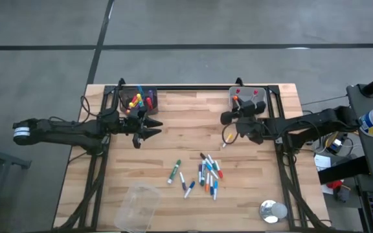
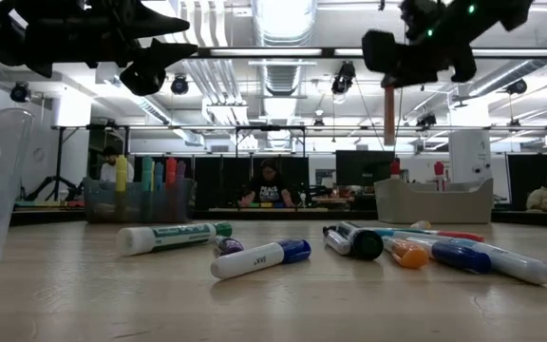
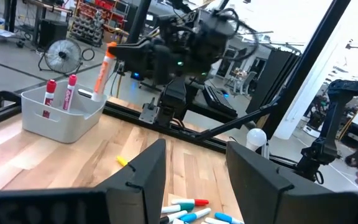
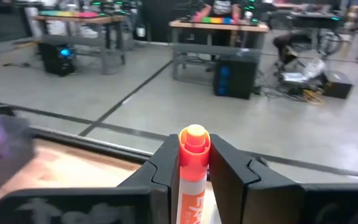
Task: Pick & Place Markers
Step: Put the orange marker pen into the gray bin
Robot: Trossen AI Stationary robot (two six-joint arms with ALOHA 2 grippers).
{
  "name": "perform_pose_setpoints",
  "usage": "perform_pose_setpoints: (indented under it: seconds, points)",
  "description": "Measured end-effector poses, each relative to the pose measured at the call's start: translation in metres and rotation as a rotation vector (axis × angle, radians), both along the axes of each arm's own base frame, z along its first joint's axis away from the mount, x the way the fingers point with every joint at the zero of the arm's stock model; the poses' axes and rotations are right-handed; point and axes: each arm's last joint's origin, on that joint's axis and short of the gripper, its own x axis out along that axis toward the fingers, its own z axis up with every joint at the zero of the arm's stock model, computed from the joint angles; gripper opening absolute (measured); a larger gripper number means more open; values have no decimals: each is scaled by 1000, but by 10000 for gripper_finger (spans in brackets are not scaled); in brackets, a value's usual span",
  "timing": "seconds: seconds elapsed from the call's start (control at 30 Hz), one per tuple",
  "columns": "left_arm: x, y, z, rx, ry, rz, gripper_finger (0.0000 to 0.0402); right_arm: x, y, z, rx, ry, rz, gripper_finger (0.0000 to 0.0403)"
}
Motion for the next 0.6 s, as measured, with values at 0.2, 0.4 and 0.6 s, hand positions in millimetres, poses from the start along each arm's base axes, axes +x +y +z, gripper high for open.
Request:
perform_pose_setpoints:
  seconds: [0.2, 0.4, 0.6]
  points:
    - [0, 0, 0, -1, 0, 0, 161, -11, -21, -25, 27, -15, -106, 63]
    - [0, 0, 0, -1, 0, 0, 161, -19, -36, -38, 43, -21, -179, 63]
    - [0, 0, 0, -2, 0, 0, 161, -24, -48, -42, 67, -11, -210, 63]
